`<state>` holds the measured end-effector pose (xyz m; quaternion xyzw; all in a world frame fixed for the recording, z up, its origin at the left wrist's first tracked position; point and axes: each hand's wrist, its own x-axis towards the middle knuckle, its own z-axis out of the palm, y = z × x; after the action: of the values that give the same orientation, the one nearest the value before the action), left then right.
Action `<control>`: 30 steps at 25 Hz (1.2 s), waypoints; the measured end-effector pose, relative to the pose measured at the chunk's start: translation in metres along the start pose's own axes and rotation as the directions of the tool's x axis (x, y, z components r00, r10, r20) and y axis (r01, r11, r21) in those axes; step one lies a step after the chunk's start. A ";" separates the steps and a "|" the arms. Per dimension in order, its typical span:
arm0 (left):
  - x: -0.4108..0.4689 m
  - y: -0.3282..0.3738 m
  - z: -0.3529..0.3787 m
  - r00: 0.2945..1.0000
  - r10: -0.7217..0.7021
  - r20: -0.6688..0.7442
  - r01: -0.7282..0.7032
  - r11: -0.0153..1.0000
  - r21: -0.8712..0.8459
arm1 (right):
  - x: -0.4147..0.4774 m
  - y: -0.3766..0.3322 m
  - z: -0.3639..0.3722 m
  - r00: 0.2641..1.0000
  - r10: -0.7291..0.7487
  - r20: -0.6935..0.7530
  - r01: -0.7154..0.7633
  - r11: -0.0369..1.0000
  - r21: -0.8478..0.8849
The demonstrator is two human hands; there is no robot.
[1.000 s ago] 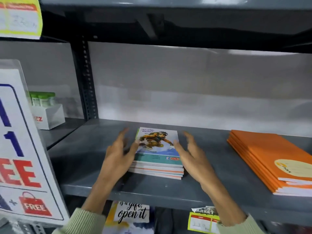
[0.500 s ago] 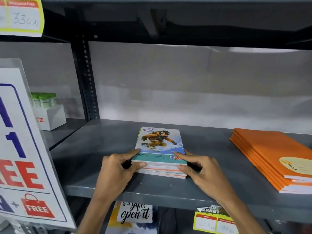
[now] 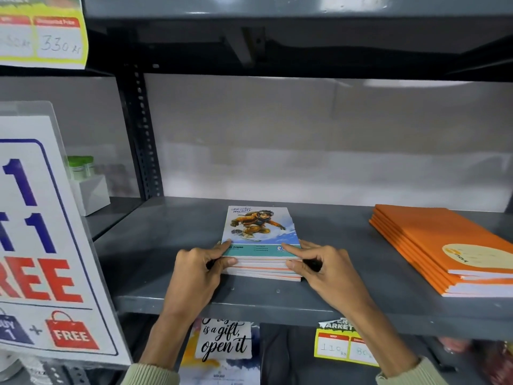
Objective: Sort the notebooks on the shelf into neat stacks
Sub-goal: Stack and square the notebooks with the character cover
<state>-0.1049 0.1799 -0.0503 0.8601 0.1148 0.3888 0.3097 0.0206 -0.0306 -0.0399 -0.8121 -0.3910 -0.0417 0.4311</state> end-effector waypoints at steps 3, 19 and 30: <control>0.001 -0.002 0.000 1.000 -0.004 0.017 0.004 1.000 -0.007 | -0.001 -0.001 0.000 1.000 0.006 -0.021 -0.006 1.000 0.005; 0.005 -0.004 -0.002 0.998 -0.054 0.032 0.055 0.998 -0.016 | -0.006 -0.002 -0.002 0.998 0.027 -0.059 -0.026 1.000 0.010; 0.003 -0.005 0.003 0.999 -0.033 0.010 0.033 0.999 -0.032 | -0.007 -0.001 -0.001 0.999 0.025 -0.043 -0.021 0.997 0.076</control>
<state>-0.1002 0.1842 -0.0533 0.8549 0.1214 0.3812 0.3304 0.0157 -0.0347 -0.0417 -0.7985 -0.3734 -0.0398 0.4706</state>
